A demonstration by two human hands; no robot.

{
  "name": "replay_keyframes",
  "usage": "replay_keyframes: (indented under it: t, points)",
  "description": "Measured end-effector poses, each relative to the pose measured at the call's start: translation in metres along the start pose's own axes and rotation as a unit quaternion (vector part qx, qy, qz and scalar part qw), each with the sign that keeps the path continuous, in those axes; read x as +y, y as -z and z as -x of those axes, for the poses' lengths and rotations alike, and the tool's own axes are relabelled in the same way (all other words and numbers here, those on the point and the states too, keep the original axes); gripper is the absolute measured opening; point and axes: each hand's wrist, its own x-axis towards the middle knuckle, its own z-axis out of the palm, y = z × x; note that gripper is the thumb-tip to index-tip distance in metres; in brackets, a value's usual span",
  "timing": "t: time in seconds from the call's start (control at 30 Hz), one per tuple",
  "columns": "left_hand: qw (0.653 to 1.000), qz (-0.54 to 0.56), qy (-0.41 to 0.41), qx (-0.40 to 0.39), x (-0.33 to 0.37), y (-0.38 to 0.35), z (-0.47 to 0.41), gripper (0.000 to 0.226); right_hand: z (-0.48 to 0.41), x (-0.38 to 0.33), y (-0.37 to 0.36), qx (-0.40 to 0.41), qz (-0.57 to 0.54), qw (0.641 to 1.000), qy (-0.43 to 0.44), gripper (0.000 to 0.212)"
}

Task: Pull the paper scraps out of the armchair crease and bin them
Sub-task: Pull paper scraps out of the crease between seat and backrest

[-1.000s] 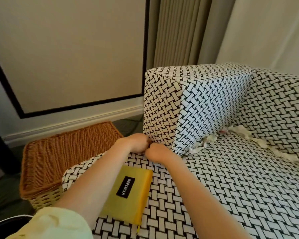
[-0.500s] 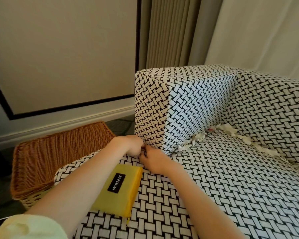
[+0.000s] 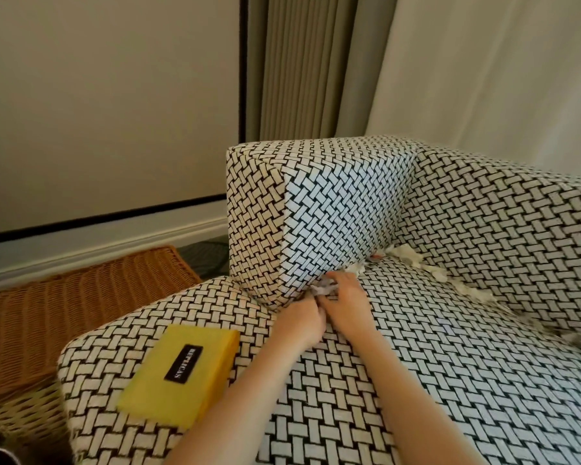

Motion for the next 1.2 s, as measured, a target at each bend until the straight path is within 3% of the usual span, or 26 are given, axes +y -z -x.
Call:
replay_keyframes:
  t: [0.13, 0.3, 0.43, 0.57, 0.87, 0.93, 1.07, 1.2]
  points:
    - [0.999, 0.024, 0.035, -0.008, 0.011, 0.001, -0.015, 0.032, -0.01, 0.003, 0.001, -0.045, 0.089, 0.995, 0.017, 0.028]
    - [0.993, 0.078, 0.073, -0.044, 0.011, 0.006, -0.034, 0.032, -0.022, 0.004, 0.004, -0.131, 0.202, 0.97, 0.019, 0.035]
    - [0.99, 0.112, 0.069, -0.055, 0.004, 0.004, -0.045, 0.032, -0.034, 0.005, 0.007, -0.185, 0.183, 0.966, -0.005, 0.033]
    - [0.984, 0.173, 0.034, -0.03, -0.005, -0.006, -0.042, 0.03, -0.036, 0.0, 0.001, -0.124, 0.18, 0.976, -0.011, 0.029]
    - [0.986, 0.108, 0.077, 0.1, 0.002, -0.014, -0.036, 0.025, -0.04, 0.004, 0.005, -0.185, 0.17, 0.968, -0.027, 0.033]
    - [0.99, 0.099, 0.078, 0.069, 0.005, -0.011, -0.04, 0.026, -0.042, 0.005, 0.009, -0.212, 0.153, 0.965, -0.035, 0.032]
    - [0.986, 0.133, 0.073, -0.074, 0.011, -0.002, -0.053, 0.043, -0.047, 0.007, 0.012, -0.248, 0.155, 0.956, -0.04, 0.034]
    - [0.991, 0.111, 0.064, 0.037, 0.007, -0.012, -0.045, 0.03, -0.047, 0.011, 0.01, -0.211, 0.148, 0.966, -0.029, 0.027]
